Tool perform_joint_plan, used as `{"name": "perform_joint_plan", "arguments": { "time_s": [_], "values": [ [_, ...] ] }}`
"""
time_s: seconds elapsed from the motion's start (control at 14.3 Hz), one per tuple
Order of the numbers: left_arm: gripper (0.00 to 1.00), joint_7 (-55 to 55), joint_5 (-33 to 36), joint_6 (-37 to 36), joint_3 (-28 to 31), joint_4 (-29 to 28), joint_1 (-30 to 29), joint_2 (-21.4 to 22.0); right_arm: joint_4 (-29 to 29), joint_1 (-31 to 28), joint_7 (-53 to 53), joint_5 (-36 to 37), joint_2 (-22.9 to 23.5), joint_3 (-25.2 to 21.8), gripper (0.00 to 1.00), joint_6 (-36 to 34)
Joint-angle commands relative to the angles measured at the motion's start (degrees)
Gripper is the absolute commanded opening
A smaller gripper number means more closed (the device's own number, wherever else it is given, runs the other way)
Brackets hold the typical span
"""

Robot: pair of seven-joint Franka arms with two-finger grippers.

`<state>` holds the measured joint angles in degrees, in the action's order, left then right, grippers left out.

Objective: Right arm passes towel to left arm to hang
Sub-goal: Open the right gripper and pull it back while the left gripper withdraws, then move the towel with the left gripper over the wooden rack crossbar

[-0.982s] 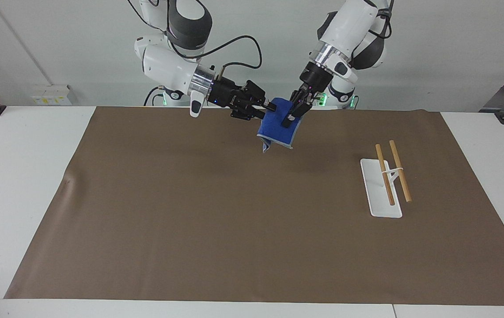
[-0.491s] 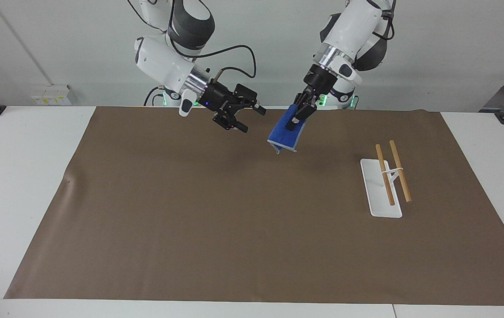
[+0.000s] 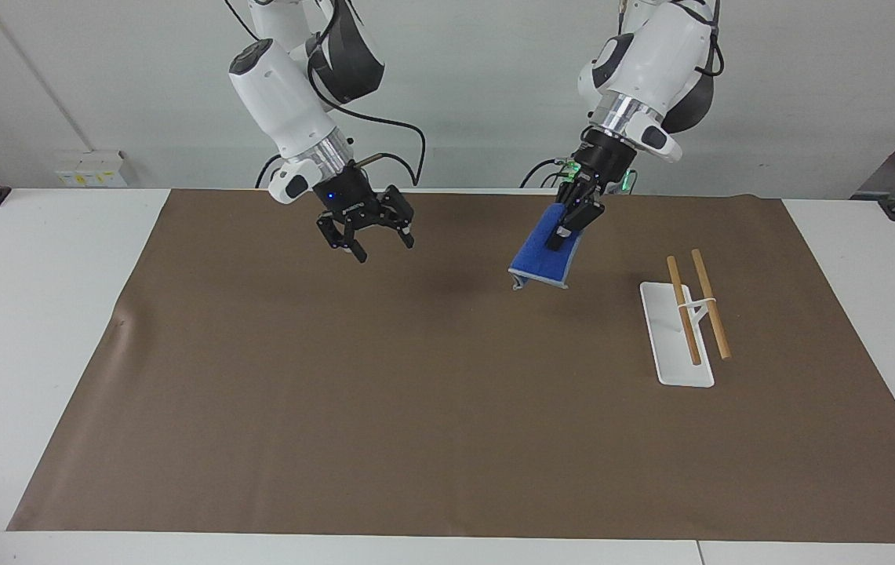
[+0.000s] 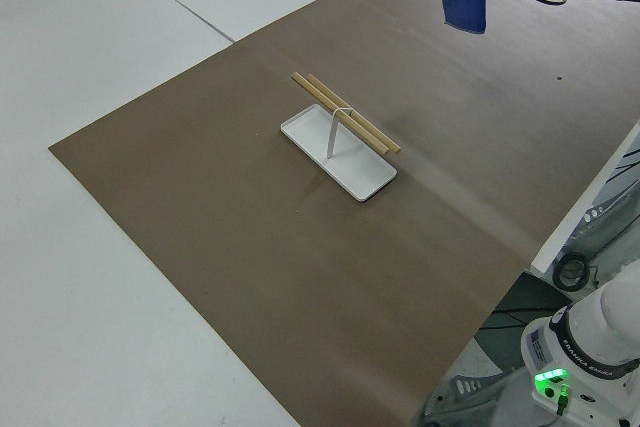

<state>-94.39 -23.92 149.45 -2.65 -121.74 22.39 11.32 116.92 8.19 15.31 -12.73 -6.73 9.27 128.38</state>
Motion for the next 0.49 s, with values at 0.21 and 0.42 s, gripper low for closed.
{"name": "perform_joint_plan", "arguments": {
  "time_s": [0.21,0.42],
  "values": [
    [0.0,0.43,0.8,0.93,-0.34,-2.01,-7.09,0.28,-9.77,-5.9,1.05,12.44,0.4,0.13,1.0,-17.26],
    [0.0,0.43,0.81,1.02,-0.34,-3.76,-9.99,0.98,-16.44,-6.61,0.87,13.78,1.54,-1.1,1.0,-25.61]
  ]
}}
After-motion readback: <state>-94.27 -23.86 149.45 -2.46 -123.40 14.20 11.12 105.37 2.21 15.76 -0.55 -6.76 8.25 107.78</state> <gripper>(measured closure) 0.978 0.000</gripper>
